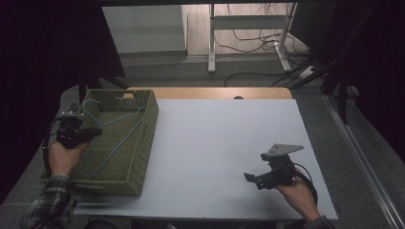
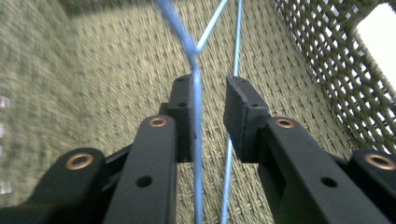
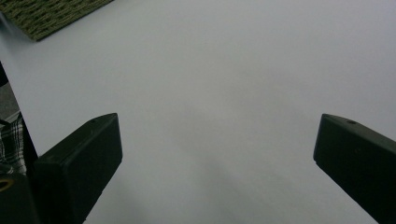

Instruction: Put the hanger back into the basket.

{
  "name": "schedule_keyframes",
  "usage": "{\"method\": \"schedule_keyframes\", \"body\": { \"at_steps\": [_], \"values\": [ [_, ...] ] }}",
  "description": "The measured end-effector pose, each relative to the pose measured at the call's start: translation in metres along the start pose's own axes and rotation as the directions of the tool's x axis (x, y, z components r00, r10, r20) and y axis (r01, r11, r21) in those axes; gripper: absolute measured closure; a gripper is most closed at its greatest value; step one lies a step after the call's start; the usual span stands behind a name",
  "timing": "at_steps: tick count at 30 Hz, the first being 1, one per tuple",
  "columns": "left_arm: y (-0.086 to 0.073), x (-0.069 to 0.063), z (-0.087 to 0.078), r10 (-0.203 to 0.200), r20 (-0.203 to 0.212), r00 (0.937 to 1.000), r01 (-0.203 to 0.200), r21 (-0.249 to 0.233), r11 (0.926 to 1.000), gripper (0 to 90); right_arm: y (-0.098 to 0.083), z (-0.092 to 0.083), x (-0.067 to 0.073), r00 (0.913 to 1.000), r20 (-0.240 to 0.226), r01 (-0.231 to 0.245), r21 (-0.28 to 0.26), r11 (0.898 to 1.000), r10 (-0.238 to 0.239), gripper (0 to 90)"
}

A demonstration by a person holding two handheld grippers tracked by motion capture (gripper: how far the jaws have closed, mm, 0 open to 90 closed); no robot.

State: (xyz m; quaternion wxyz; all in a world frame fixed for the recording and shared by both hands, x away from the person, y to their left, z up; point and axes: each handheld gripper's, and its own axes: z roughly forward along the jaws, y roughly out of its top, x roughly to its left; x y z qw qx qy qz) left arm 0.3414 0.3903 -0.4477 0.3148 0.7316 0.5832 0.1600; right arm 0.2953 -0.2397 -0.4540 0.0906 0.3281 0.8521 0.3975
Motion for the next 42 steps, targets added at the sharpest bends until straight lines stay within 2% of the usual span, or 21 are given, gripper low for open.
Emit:
{"method": "schedule_keyframes", "body": {
  "at_steps": [2,6,8,10,15,17,24,26,28,30,31,33,34,38,40,42],
  "values": [
    [0.002,-0.004,-0.005,0.005,0.01,0.9999,-0.005,-0.017,0.9998,59.0,0.0,0.0,0.0,1.0,0.002,0.003,-0.004,1.0,-0.003,0.8],
    [0.004,-0.018,-0.015,0.037,0.083,0.9958,-0.031,-0.073,0.9968,46.0,0.001,-0.002,0.0,0.9999,0.012,0.009,-0.008,1.0,-0.009,0.8],
    [0.003,-0.026,-0.018,0.062,0.12,0.9908,-0.05,-0.101,0.9937,39.4,0.001,-0.003,0.0,0.9999,0.015,0.006,-0.011,1.0,-0.006,0.8],
    [0.002,-0.035,-0.021,0.084,0.14,0.9866,-0.068,-0.116,0.9909,35.3,0.0,-0.004,0.0,0.9999,0.015,0.004,-0.014,1.0,-0.004,0.7],
    [-0.001,-0.059,-0.029,0.155,0.184,0.9705,-0.129,-0.146,0.9809,23.8,0.0,-0.008,0.0,0.9998,0.018,0.0,-0.021,1.0,0.0,0.7],
    [-0.003,-0.067,-0.033,0.175,0.203,0.9634,-0.143,-0.166,0.9758,21.8,-0.001,-0.009,0.001,0.9998,0.02,0.006,-0.025,1.0,-0.005,0.8],
    [-0.013,-0.091,-0.04,0.184,0.296,0.9372,-0.13,-0.192,0.9727,15.3,-0.005,-0.014,0.001,0.9996,0.029,-0.004,-0.027,1.0,0.005,0.8],
    [-0.017,-0.099,-0.041,0.193,0.304,0.933,-0.136,-0.198,0.9707,13.4,-0.006,-0.015,0.0,0.9995,0.032,-0.007,-0.031,0.999,0.008,0.8],
    [-0.021,-0.107,-0.041,0.206,0.317,0.926,-0.147,-0.198,0.969,11.7,-0.007,-0.016,-0.001,0.9993,0.035,-0.007,-0.033,0.999,0.009,0.7],
    [-0.024,-0.113,-0.042,0.212,0.32,0.9235,-0.152,-0.202,0.9674,10.9,-0.008,-0.018,-0.001,0.9992,0.039,-0.012,-0.033,0.999,0.014,0.8],
    [-0.027,-0.118,-0.042,0.222,0.329,0.9177,-0.161,-0.205,0.9655,10.0,-0.008,-0.018,-0.001,0.9992,0.04,-0.01,-0.033,0.999,0.011,0.8],
    [-0.032,-0.124,-0.042,0.228,0.339,0.9127,-0.161,-0.215,0.9633,9.5,-0.01,-0.019,0.0,0.999,0.043,-0.013,-0.032,0.999,0.014,0.8],
    [-0.034,-0.127,-0.041,0.231,0.349,0.9082,-0.162,-0.218,0.9625,9.0,-0.01,-0.019,0.0,0.999,0.044,-0.011,-0.032,0.999,0.013,0.7],
    [-0.045,-0.138,-0.038,0.251,0.354,0.901,-0.183,-0.214,0.9596,7.5,-0.013,-0.021,0.001,0.9988,0.046,-0.015,-0.031,0.999,0.016,0.7],
    [-0.05,-0.143,-0.036,0.266,0.343,0.9009,-0.202,-0.21,0.9566,5.8,-0.015,-0.022,0.001,0.9988,0.047,-0.016,-0.03,0.999,0.017,0.8],
    [-0.056,-0.147,-0.034,0.276,0.344,0.8976,-0.215,-0.203,0.9551,4.7,-0.016,-0.022,0.002,0.9987,0.05,-0.012,-0.026,1.0,0.013,0.8]
  ]
}}
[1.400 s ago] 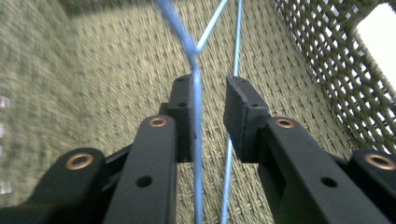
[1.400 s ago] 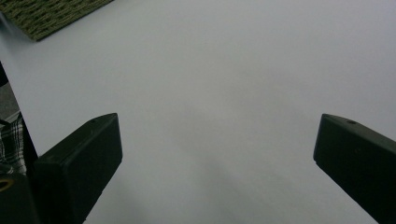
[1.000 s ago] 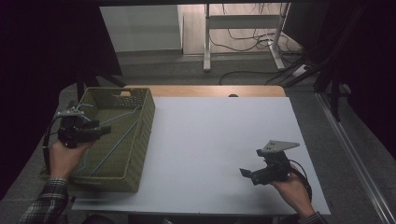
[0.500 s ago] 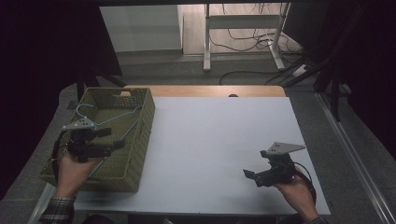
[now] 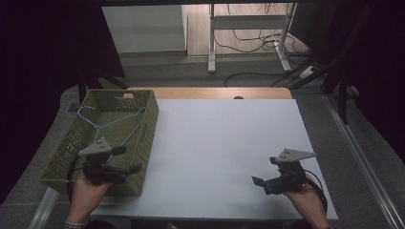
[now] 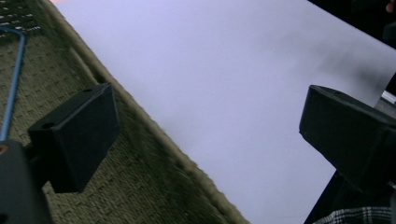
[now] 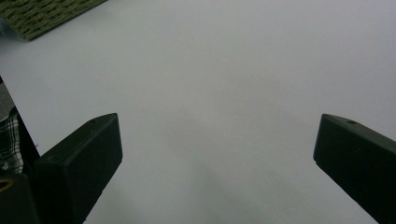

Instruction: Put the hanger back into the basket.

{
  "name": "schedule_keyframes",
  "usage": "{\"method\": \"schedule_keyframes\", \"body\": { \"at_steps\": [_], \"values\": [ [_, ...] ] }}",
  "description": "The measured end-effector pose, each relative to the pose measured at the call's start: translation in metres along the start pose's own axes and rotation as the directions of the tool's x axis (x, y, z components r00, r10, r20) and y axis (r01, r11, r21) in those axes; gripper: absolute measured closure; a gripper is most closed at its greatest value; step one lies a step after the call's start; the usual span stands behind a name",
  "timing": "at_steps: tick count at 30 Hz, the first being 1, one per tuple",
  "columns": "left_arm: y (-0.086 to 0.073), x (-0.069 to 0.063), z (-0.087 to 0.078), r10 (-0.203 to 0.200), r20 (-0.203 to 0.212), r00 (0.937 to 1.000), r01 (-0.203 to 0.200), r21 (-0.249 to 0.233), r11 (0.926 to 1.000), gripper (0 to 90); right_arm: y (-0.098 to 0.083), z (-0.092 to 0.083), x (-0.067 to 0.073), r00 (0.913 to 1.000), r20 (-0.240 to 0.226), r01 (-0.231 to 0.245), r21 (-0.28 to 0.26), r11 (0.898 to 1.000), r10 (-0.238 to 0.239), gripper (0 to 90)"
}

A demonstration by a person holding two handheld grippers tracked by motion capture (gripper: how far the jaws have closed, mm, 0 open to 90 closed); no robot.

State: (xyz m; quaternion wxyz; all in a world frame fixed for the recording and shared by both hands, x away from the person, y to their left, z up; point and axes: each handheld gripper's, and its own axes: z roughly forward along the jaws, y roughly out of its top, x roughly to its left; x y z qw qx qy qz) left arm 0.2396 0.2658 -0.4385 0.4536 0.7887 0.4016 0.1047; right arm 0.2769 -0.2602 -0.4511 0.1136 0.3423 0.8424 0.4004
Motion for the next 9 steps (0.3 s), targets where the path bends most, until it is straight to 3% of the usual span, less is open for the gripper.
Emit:
{"method": "schedule_keyframes", "body": {
  "at_steps": [7,9],
  "values": [
    [-0.012,-0.007,0.012,0.044,-0.033,0.9985,-0.041,0.087,0.9954,3.0,-0.003,0.003,0.002,0.9998,0.008,0.019,0.027,0.999,-0.019,0.7],
    [-0.011,-0.007,0.012,0.043,-0.032,0.9986,-0.04,0.08,0.996,2.2,-0.004,0.004,0.002,0.9997,0.008,0.021,0.028,0.999,-0.021,0.8]
  ]
}}
